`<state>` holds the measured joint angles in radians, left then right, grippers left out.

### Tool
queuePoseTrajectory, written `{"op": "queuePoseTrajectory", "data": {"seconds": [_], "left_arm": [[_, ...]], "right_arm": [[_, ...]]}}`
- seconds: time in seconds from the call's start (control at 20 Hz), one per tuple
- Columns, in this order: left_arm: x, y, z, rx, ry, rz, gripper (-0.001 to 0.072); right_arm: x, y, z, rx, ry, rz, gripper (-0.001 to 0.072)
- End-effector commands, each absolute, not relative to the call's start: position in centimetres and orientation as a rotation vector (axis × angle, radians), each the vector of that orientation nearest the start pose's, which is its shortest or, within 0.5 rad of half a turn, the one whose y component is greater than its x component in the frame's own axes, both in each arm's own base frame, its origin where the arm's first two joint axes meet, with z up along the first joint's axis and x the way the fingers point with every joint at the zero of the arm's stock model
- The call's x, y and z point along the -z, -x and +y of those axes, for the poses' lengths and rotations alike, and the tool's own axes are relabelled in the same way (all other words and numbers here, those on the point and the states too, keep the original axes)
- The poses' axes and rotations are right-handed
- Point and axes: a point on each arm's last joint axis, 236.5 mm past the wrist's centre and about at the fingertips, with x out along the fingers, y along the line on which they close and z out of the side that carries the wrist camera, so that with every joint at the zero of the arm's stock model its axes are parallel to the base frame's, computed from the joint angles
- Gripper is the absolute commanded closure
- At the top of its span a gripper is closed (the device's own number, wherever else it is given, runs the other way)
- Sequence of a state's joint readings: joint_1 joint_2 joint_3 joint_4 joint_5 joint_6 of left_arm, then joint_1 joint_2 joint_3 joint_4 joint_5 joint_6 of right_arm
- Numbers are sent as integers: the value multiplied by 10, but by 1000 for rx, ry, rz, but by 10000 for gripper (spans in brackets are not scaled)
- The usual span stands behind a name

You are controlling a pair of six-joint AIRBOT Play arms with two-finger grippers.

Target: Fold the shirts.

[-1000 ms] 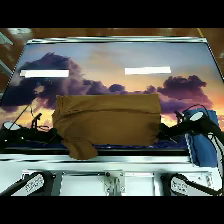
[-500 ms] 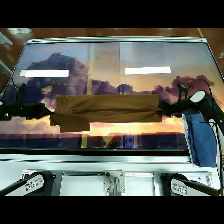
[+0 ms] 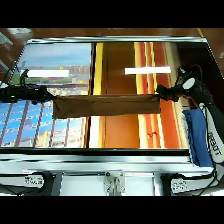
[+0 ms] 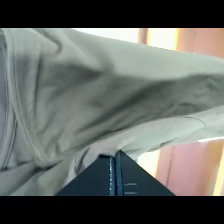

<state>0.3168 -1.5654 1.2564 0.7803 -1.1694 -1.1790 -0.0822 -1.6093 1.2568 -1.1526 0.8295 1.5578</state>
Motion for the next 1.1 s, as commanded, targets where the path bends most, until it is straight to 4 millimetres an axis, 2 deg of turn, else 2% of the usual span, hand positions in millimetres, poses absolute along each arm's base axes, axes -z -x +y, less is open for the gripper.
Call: {"op": "queuePoseTrajectory", "data": {"seconds": [0.0,0.05,0.1,0.15,0.2,0.25,0.35,0.4,0.5,0.7,0.85,1.0,1.05], "left_arm": [[52,-449,-21,312,767,1265,657],[60,-448,-22,304,785,1285,609],[64,-448,-22,295,800,1297,479],[64,-448,-21,292,803,1297,330],[62,-448,-19,291,803,1291,235],[57,-450,-15,294,805,1286,228],[45,-453,-5,306,805,1272,228],[37,-454,-2,315,802,1267,228],[23,-455,-2,349,787,1266,229],[-2,-457,-13,398,745,1246,233],[-17,-454,-24,424,713,1230,233],[-29,-450,-38,458,683,1228,233],[-33,-450,-44,474,681,1223,233]], "right_arm": [[92,-487,41,-31,-479,1197,646],[98,-486,41,-29,-480,1209,622],[100,-485,40,-28,-477,1212,621],[98,-487,34,-19,-459,1201,498],[93,-488,25,-10,-432,1184,191],[87,-488,13,2,-398,1172,104],[76,-485,-14,43,-376,1158,102],[76,-482,-24,69,-417,1164,76],[84,-473,-26,69,-577,1210,76],[105,-476,11,-76,-797,1251,76],[121,-480,39,-121,-865,1271,77],[129,-479,56,-135,-871,1294,81],[130,-478,58,-139,-869,1299,188]]}}
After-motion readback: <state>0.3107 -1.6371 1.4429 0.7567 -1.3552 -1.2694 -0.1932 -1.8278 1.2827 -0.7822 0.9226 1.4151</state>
